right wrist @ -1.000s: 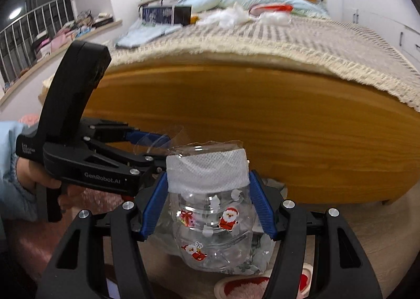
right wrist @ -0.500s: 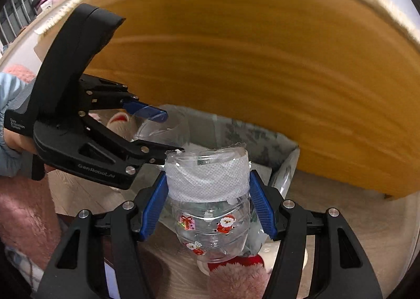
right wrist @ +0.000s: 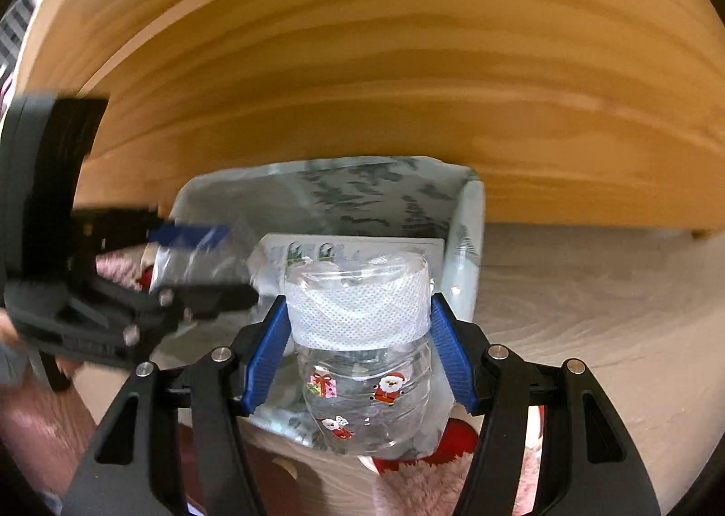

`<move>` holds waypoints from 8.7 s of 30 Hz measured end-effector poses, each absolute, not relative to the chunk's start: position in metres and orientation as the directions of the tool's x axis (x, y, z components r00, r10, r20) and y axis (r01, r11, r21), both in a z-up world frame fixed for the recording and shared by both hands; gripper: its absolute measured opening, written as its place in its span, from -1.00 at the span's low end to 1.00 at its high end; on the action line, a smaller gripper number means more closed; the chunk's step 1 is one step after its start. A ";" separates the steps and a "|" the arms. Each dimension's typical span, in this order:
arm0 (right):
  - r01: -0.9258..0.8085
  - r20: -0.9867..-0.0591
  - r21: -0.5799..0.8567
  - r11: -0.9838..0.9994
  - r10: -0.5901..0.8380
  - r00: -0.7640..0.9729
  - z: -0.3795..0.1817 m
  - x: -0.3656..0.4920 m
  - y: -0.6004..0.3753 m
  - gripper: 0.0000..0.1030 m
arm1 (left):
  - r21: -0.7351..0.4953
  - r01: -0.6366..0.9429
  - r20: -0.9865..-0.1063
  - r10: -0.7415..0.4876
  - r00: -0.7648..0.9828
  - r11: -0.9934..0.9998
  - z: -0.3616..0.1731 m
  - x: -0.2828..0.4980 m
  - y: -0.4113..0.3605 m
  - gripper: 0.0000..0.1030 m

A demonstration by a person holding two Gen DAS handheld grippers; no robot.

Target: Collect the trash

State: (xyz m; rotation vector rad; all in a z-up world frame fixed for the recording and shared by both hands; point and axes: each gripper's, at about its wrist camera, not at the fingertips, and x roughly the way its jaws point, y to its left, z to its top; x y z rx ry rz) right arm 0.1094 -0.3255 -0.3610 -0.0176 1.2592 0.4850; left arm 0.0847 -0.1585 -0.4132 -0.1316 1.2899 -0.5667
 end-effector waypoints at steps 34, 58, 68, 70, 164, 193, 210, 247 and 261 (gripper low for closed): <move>-0.508 -0.932 0.158 0.847 0.297 0.206 -0.377 0.094 -0.293 0.17 | -0.208 0.165 -0.972 -0.223 0.078 0.964 -0.410 0.065 -0.115 0.54; -0.501 -0.937 0.252 0.828 0.338 0.086 -0.423 0.079 -0.256 0.27 | -0.204 -0.042 -0.969 -0.195 0.150 0.978 -0.388 0.054 -0.061 0.55; -0.412 -0.969 0.248 0.877 0.231 -0.092 -0.424 0.073 -0.269 0.53 | -0.207 -0.047 -0.968 -0.198 0.154 0.977 -0.387 0.053 -0.059 0.55; -0.375 -0.967 0.253 0.892 0.247 -0.064 -0.411 0.074 -0.276 0.57 | -0.208 -0.042 -0.968 -0.199 0.154 0.977 -0.387 0.053 -0.060 0.55; -0.313 -0.537 -0.007 0.950 0.261 0.802 -0.154 0.086 -0.266 0.84 | -0.399 0.022 -0.630 -0.292 0.719 0.917 -0.189 0.037 -0.001 0.85; -0.025 -0.260 -0.259 0.966 -0.045 0.965 -0.132 0.129 -0.214 0.84 | -0.703 -0.037 -0.441 -0.395 0.806 0.710 -0.174 0.090 0.068 0.85; -0.055 -0.322 -0.222 0.974 -0.020 0.946 -0.144 0.135 -0.200 0.84 | -0.855 -0.071 -0.329 -0.432 0.839 0.514 -0.182 0.102 0.100 0.85; -0.115 -0.283 -0.260 0.959 0.038 0.959 -0.136 0.167 -0.178 0.84 | -0.828 -0.182 -0.390 -0.311 0.867 0.531 -0.170 0.136 0.110 -0.10; -0.168 -0.351 -0.142 0.976 0.109 0.930 -0.133 0.201 -0.162 0.84 | -0.820 -0.126 -0.328 -0.277 0.903 0.558 -0.156 0.117 0.133 -1.00</move>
